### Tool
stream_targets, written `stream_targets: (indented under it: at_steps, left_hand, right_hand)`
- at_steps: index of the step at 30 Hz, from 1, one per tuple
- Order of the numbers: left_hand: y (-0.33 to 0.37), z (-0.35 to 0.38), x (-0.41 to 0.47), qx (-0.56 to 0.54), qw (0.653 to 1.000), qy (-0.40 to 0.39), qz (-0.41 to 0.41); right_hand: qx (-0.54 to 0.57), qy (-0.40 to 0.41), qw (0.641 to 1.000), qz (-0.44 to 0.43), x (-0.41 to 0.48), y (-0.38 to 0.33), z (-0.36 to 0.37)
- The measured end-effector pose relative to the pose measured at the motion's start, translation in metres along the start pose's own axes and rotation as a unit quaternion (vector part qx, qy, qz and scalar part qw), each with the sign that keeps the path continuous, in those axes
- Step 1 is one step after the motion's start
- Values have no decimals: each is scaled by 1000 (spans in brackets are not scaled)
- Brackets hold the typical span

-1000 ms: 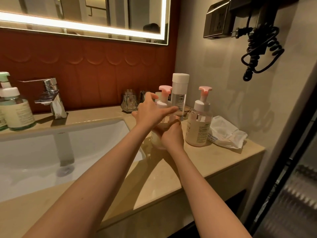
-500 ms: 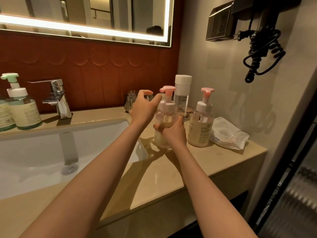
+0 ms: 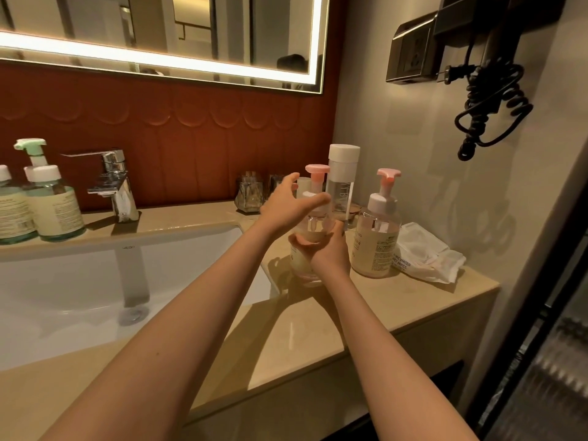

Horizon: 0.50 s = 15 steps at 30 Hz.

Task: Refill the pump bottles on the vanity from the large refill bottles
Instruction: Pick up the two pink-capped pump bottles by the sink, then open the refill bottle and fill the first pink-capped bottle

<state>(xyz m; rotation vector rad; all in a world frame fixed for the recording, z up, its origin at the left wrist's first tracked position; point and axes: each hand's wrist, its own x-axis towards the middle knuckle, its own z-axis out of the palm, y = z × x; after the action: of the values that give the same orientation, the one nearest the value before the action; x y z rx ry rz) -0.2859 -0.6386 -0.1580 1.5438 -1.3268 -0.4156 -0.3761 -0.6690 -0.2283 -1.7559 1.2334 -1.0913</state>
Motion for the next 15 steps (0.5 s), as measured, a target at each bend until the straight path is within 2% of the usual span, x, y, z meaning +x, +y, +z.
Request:
stream_targets:
  at_steps: [2,5,7,12,15]
  left_hand:
    - [-2,1,2,1,1000,-17,9]
    - [0,0,2,-3,998,65,12]
    - [0,-4,4,-4,996,88,-1]
    - [-1,-4,1,1,1000,-26,11]
    - [-1,1,-1,12,999,-12,43]
  right_hand:
    - [-5,-3,1000,0,-1,-1,0]
    - [-11,1,1000,2,-1,-4,-1]
    - [-8,2,1000,8,-1,-4,-1]
    - [-8,-6,1000,20,0,-3,1]
    - [-9,-3,1000,24,0,-5,1]
